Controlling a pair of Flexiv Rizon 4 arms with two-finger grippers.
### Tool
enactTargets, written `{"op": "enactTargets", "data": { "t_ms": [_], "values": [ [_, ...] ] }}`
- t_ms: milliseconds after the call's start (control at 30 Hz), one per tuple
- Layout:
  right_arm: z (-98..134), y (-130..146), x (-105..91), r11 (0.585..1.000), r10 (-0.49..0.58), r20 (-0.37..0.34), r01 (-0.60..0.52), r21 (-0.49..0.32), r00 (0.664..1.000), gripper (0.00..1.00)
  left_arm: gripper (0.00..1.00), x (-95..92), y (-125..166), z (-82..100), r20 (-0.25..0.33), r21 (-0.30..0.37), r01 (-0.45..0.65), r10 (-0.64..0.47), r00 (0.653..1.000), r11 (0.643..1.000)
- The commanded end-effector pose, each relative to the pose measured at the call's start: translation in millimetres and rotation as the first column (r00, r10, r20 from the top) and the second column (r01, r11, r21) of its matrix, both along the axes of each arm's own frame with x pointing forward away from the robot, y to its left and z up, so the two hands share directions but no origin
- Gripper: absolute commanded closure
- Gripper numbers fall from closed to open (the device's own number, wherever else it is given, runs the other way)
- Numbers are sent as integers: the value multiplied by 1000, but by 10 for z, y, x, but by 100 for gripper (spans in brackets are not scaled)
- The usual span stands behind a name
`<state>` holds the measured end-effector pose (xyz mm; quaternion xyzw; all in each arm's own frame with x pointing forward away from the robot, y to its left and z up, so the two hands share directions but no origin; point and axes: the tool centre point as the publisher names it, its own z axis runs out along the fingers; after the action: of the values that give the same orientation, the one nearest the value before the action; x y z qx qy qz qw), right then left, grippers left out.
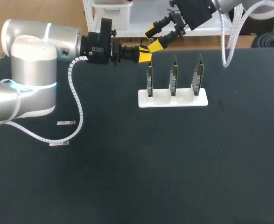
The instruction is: Pick up the optical module with the left hand, and insert it into the network port with the right hand.
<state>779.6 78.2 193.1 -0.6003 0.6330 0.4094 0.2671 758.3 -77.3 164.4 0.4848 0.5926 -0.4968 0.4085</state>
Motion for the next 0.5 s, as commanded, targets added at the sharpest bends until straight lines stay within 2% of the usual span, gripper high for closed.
{"op": "enactTargets", "data": {
  "t_ms": [33,500],
  "values": [
    [4,15,-15,1000,-6,3,6,-2,1000,0,100,-9,4,2,1,0,-2,2,1000,1000],
    [39,-22,-73,1000,-14,-3,14,-12,1000,0,100,-9,4,2,1,0,-2,2,1000,1000]
  ]
}}
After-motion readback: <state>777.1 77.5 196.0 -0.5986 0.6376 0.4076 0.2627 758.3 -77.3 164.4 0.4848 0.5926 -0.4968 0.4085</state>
